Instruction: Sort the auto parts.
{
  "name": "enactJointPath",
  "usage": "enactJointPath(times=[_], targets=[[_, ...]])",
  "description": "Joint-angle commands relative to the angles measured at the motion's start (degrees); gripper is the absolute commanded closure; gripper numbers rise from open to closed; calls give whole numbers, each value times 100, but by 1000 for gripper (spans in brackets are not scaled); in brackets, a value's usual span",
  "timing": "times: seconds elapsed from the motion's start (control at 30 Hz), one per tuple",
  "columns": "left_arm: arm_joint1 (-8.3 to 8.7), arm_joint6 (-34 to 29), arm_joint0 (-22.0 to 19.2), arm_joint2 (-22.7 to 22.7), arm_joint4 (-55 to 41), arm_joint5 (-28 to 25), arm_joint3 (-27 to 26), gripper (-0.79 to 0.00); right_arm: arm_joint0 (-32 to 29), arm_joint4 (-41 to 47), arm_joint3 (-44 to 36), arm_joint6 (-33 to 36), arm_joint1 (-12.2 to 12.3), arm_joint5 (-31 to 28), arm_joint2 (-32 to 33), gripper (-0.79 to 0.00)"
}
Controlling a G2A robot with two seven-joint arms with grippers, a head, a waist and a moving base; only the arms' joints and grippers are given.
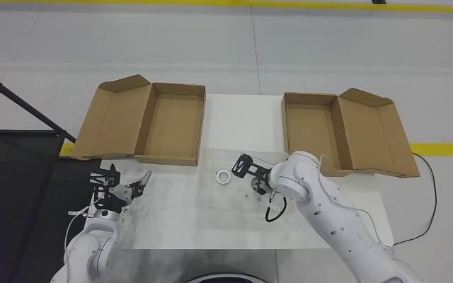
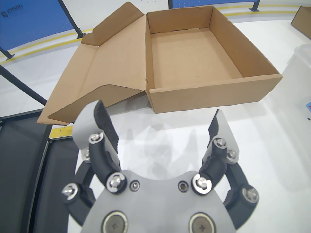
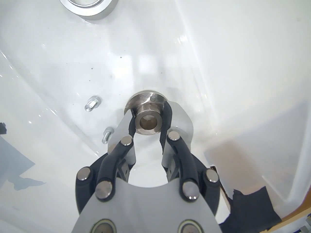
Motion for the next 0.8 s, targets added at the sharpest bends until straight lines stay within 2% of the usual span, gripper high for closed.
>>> enactJointPath(times=[0.0, 0.27, 0.43, 0.6, 0.77], targets=[[0, 0, 0, 0, 0, 0, 0, -785, -6, -10, -20, -27, 5, 23, 19, 0], [0, 0, 0, 0, 0, 0, 0, -785, -226, -1, -635, -358, 109, 105, 458, 0], [0, 0, 0, 0, 0, 0, 0, -785, -561, 309, -1223, -805, 244, -101, 1104, 0], [0, 0, 0, 0, 0, 0, 0, -785, -941, 312, -1673, -1258, 356, 73, 1732, 0], [0, 0, 0, 0, 0, 0, 0, -785, -1214, 842, -1828, -1926, 438, -361, 2252, 0]])
